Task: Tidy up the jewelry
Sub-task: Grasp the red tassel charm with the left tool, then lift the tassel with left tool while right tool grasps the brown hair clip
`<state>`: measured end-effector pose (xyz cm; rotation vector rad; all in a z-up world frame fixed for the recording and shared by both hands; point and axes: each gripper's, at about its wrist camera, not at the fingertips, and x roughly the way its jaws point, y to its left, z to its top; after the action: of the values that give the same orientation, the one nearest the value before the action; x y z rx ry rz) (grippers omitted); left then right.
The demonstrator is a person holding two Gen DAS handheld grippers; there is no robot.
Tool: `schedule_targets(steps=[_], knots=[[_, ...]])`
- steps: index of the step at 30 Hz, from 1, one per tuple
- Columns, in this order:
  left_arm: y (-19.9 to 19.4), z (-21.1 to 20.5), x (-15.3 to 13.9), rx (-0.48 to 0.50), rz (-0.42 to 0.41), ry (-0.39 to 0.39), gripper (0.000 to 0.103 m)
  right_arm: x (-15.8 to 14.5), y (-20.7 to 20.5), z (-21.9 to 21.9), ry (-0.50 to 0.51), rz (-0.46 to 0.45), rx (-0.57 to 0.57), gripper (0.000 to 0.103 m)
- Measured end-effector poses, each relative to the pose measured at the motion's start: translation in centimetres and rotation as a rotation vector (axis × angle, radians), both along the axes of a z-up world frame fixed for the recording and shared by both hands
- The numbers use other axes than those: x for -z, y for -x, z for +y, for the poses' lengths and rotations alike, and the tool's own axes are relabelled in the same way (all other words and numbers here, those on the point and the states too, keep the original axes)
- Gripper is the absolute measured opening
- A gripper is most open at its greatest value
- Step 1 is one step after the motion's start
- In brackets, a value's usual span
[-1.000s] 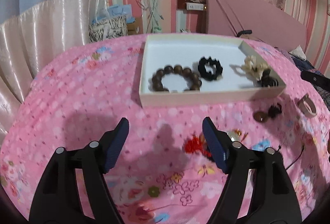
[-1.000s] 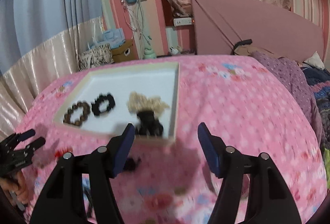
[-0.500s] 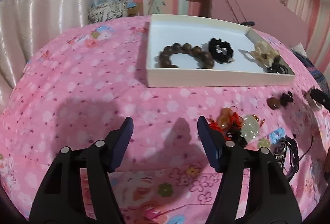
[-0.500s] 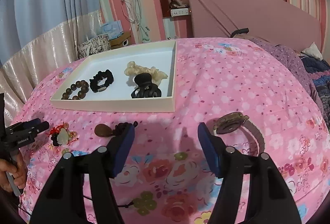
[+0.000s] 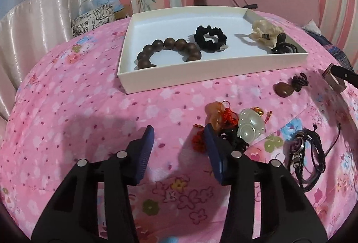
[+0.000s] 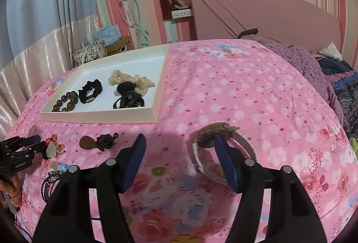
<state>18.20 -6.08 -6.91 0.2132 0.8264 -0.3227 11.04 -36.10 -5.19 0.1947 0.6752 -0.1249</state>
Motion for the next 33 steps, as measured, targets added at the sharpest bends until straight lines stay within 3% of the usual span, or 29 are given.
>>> schedule_targets(steps=[5, 9, 12, 14, 16, 26, 29, 33], knots=[[0.2, 0.9, -0.4, 0.018, 0.011, 0.093, 0.044, 0.2, 0.2, -1.1, -0.001, -0.003, 0.023, 0.064], [0.1, -0.8, 0.3, 0.057, 0.036, 0.010, 0.044, 0.4, 0.2, -1.7, -0.024, -0.004, 0.023, 0.064], [0.4, -1.4, 0.5, 0.062, 0.024, -0.027, 0.037, 0.4, 0.2, -2.0, -0.027, -0.009, 0.030, 0.064], [0.6, -1.5, 0.5, 0.066, 0.018, -0.036, 0.017, 0.4, 0.2, -2.2, -0.018, -0.006, 0.035, 0.064], [0.6, -1.3, 0.4, 0.054, 0.009, -0.035, 0.010, 0.3, 0.3, -2.4, -0.013, -0.007, 0.037, 0.064], [0.3, 2.6, -0.6, -0.080, -0.009, 0.125, 0.008, 0.9, 0.2, -4.6, 0.039, 0.061, 0.038, 0.064], [0.6, 3.5, -1.0, -0.102, -0.030, 0.166, 0.008, 0.4, 0.5, -3.6, 0.053, 0.034, 0.032, 0.064], [0.6, 4.1, -1.4, -0.121, -0.043, 0.198, 0.008, -0.2, -0.2, -0.2, 0.008, 0.007, -0.069, 0.064]])
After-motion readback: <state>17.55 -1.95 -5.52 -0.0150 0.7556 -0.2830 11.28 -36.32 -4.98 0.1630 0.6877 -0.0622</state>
